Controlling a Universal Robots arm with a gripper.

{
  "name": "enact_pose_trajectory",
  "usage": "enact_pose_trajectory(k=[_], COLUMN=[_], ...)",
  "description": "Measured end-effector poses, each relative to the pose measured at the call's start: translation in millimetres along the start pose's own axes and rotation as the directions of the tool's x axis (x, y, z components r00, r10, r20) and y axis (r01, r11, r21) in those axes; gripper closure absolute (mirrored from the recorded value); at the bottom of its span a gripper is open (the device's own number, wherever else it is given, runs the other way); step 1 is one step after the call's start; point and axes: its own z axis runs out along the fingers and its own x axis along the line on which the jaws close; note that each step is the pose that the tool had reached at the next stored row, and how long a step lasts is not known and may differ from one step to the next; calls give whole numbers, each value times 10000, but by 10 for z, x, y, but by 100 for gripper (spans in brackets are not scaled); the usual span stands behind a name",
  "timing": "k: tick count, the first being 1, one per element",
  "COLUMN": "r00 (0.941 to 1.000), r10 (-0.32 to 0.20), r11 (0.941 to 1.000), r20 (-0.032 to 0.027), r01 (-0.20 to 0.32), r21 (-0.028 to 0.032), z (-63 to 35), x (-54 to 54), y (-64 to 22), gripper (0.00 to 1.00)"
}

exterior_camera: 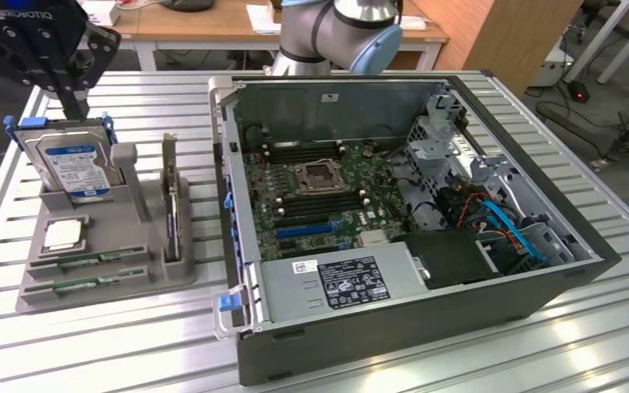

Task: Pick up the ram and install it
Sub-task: 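Reach for the ram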

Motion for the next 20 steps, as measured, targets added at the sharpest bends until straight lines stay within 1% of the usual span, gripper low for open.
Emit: enact_pose_trajectory(k=[3, 5, 12, 20], r00=[10000, 10000, 10000, 10000], r10=[0, 0, 0, 0], r11=[10000, 10000, 10000, 10000], r20=[-1, 0, 0, 0], r01=[0, 0, 0, 0], r21=[0, 0, 0, -1], z=[-2, -2, -2, -5], x=[63, 78, 80, 73], y=[-6, -8, -8, -79], gripper=[91, 91, 91, 91])
